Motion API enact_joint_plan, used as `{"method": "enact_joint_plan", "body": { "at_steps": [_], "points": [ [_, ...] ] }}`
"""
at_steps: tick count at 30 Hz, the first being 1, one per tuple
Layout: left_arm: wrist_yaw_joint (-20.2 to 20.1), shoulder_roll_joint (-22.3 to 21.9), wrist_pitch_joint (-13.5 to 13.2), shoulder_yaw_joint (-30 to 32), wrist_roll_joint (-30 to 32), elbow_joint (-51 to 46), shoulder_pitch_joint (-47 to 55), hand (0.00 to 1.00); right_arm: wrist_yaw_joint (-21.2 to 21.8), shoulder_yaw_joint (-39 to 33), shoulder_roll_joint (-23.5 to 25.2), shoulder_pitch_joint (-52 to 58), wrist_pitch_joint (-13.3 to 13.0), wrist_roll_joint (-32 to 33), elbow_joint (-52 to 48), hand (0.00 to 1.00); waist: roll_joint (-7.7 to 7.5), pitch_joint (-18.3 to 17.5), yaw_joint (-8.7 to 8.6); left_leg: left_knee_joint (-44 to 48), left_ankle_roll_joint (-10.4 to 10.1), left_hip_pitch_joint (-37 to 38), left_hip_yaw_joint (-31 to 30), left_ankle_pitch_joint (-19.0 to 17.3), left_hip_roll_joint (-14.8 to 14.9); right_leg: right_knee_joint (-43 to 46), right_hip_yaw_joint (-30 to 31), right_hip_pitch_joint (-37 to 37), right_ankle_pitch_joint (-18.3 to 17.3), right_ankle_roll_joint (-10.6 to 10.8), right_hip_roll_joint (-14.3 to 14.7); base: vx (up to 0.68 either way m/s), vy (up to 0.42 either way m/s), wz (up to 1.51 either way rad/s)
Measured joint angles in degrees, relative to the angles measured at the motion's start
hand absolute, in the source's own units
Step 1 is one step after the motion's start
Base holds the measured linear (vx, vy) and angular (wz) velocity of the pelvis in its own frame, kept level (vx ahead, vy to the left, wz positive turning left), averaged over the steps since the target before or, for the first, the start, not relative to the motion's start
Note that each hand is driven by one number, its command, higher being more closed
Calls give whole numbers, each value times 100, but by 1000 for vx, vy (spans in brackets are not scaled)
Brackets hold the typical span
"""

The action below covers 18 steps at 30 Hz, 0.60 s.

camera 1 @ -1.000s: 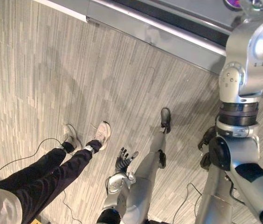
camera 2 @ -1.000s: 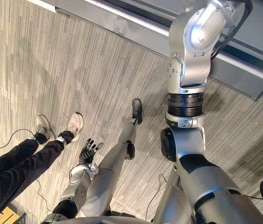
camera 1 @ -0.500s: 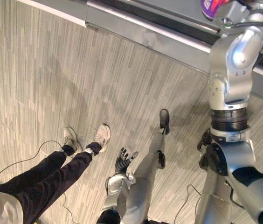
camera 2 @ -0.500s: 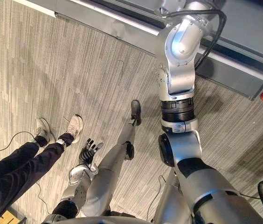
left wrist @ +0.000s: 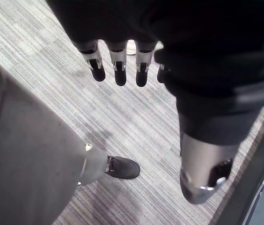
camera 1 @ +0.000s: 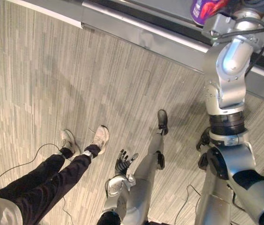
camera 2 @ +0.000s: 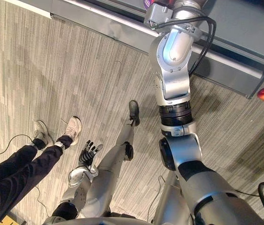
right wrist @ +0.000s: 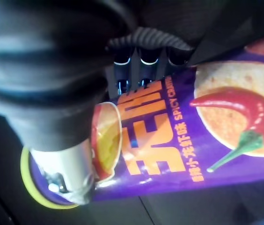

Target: Put the gum and the chips on the shelf.

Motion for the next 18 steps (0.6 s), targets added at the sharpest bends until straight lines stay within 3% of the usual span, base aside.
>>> {"method": "enact_joint_plan", "body": {
  "at_steps": [10,18],
  "points": [
    [0,0,-2,2,0,1,4,0,-328,-25,-25,-6,99,-476,-15,100,-16,-7,-1,-2,-4,13,-3,-5,2,-9,-22,46,7,-1,2,-2,-3,0],
    [0,0,-2,2,1,0,10,0,-523,-34,-143,-7,327,-810,-260,100,-16,-7,-18,-4,-2,-6,-2,-4,28,-44,-30,45,12,-1,32,-1,-4,0]
  ]
}}
